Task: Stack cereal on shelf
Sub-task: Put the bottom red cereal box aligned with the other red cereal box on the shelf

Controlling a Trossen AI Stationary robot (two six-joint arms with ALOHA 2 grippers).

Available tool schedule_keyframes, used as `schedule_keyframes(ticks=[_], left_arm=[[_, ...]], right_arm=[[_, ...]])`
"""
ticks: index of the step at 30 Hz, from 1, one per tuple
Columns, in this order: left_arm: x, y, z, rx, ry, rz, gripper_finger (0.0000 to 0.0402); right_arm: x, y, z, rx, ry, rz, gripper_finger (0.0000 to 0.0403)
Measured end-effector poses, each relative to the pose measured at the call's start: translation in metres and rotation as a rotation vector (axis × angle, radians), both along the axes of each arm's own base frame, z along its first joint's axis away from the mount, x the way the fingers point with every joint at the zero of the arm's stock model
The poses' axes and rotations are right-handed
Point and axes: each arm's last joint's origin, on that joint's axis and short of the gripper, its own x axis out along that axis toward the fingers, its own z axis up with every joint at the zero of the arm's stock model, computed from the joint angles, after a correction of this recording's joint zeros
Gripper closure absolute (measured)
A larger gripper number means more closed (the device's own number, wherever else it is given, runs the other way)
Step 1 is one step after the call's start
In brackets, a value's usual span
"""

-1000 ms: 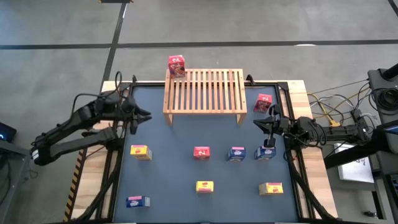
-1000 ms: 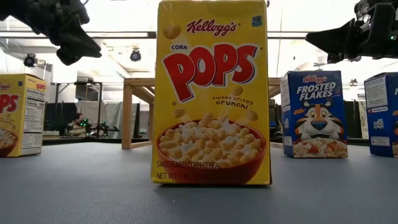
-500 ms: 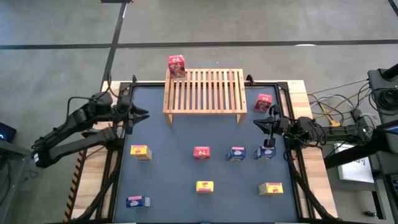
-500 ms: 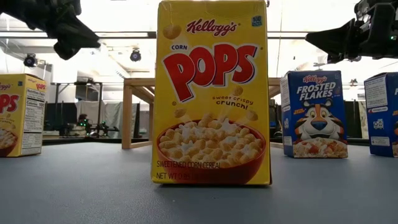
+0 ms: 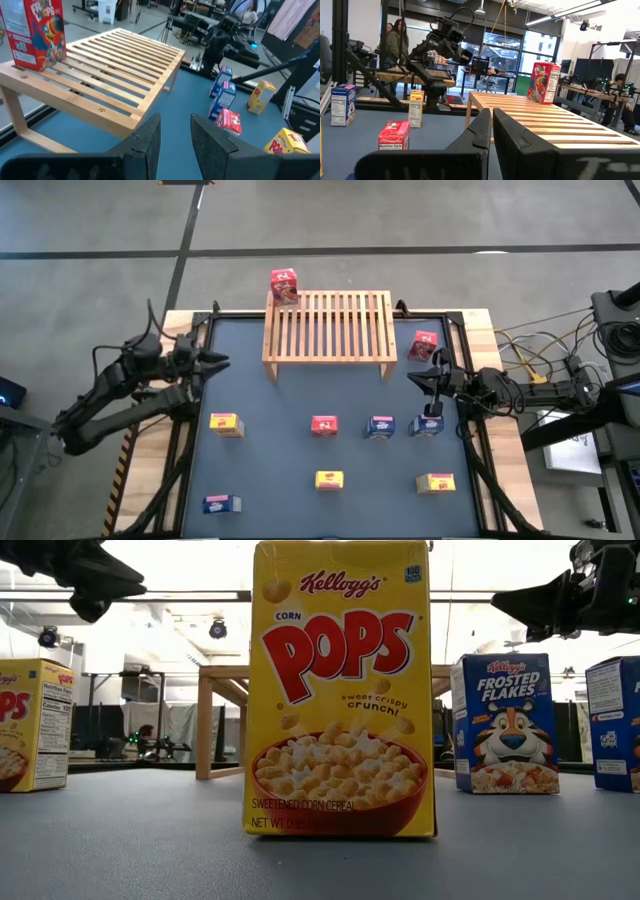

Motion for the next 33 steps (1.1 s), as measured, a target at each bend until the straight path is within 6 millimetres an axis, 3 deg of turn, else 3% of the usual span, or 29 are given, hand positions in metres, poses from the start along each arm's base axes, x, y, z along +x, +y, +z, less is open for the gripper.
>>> schedule_keyframes(ticks=[9, 20, 28, 33], left_arm=[[0.003, 0.002, 0.001, 0.103, -0.161, 0.010, 0.0313], [0.004, 0.001, -0.001, 0.163, -0.232, -0.050, 0.0317], [0.020, 0.007, -0.024, 0.138, -0.247, -0.078, 0.0325], [0.022, 0.007, -0.020, 0.156, -0.284, -0.084, 0.0325]], right_arm=[[0.000, 0.000, 0.000, 0.000, 0.000, 0.000, 0.0394], [0.000, 0.000, 0.000, 0.000, 0.000, 0.000, 0.0394], [0.000, 0.000, 0.000, 0.000, 0.000, 0.000, 0.0394], [0.000, 0.000, 0.000, 0.000, 0.000, 0.000, 0.0394]])
